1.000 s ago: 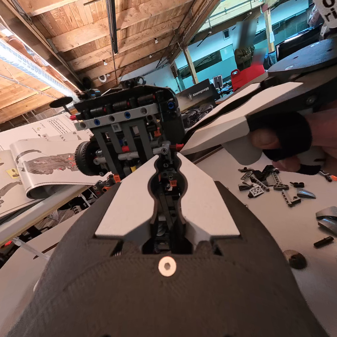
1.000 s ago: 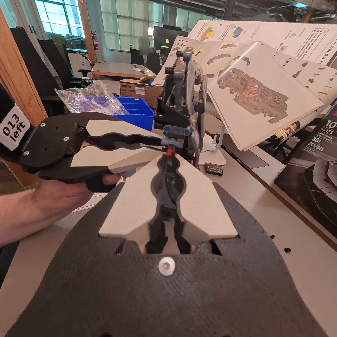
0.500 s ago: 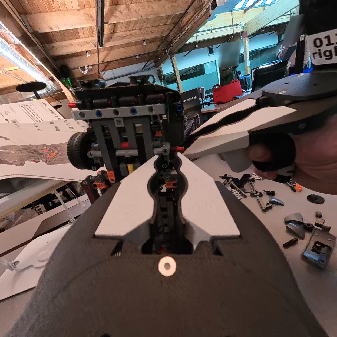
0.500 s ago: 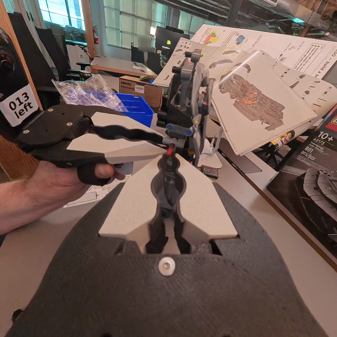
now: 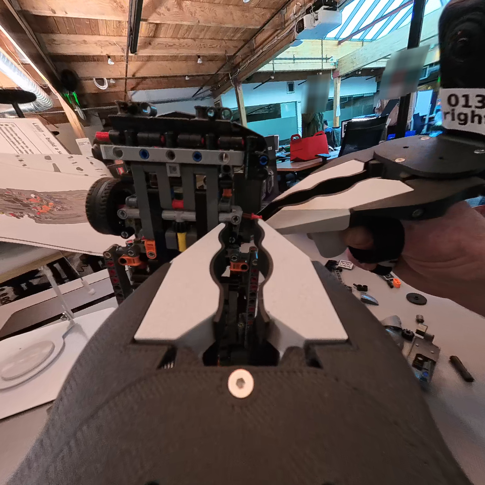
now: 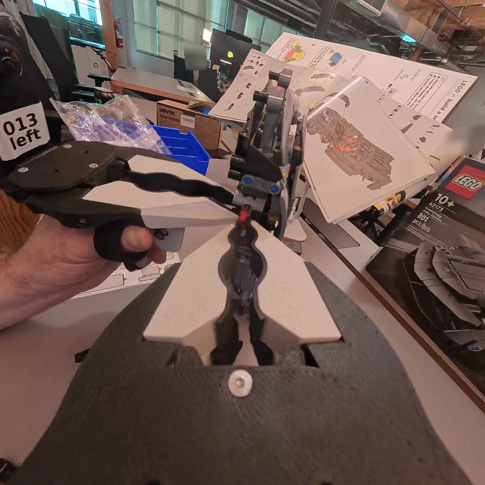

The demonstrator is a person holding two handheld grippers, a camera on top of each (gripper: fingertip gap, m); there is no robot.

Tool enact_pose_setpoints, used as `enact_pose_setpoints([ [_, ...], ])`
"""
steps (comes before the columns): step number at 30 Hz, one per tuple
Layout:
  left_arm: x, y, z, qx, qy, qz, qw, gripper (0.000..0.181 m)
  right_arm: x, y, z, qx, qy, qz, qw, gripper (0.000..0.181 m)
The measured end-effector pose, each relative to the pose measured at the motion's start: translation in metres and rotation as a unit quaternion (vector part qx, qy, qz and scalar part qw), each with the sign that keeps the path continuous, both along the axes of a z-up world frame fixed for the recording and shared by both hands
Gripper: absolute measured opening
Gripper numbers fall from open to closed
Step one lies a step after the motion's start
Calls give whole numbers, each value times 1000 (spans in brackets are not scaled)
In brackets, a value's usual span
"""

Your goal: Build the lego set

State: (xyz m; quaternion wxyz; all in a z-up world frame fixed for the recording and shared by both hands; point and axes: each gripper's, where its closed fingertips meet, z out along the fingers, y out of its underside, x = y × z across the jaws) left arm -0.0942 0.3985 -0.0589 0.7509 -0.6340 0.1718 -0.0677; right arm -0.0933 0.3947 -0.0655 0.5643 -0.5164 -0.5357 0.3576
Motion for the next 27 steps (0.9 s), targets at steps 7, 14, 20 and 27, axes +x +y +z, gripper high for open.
enact_pose_setpoints([
  [7,-2,1,0,-1,6,11,1000,11,-1,0,0,9,-1,-7,1000,1],
  [14,1,3,1,-8,8,11,1000,10,1,6,0,15,-5,-19,1000,0],
  [20,3,3,1,-7,18,10,1000,9,2,6,0,15,-9,-13,1000,0],
  [27,5,3,2,-6,29,11,1000,7,3,5,1,19,-10,-9,1000,0],
])
